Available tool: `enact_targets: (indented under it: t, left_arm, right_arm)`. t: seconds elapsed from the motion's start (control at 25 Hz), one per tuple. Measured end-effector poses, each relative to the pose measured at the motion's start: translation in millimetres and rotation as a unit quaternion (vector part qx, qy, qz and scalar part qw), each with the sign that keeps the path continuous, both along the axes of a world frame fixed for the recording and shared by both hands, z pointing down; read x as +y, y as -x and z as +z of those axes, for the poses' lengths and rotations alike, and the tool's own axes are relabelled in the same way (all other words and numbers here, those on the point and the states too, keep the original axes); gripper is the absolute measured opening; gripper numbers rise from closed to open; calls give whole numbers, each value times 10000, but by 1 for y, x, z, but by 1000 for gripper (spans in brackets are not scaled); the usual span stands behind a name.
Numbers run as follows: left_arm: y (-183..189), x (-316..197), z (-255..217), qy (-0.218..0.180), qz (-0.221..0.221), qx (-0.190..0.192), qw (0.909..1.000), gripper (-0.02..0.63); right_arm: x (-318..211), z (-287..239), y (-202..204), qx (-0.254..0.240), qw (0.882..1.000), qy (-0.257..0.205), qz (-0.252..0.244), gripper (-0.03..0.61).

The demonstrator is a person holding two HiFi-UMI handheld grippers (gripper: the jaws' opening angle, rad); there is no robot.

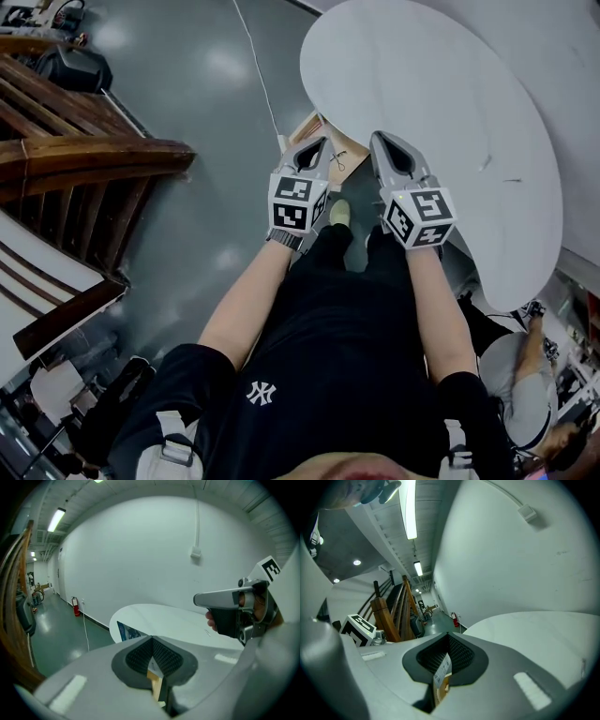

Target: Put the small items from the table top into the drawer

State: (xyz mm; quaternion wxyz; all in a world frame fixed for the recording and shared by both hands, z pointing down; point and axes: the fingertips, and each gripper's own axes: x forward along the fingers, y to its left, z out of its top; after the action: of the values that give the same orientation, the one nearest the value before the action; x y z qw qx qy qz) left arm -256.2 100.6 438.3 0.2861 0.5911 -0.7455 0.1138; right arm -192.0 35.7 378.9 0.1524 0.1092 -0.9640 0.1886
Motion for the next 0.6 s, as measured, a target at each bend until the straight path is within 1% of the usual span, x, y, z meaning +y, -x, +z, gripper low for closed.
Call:
enact_targets:
  t: [0.12,0.28,0.6]
  left_arm:
    - [6,9,6,33,-98,23,9999,2]
    - [9,18,24,173,-151,81,9997,2]
    - [6,29,80,535,-244,321,9978,2]
  right_arm:
    - [6,4,8,37,9999,19,-111,23]
    - [12,11,13,105,9997,40,-203,23]
    - [13,39,11,337,9991,137,-239,23]
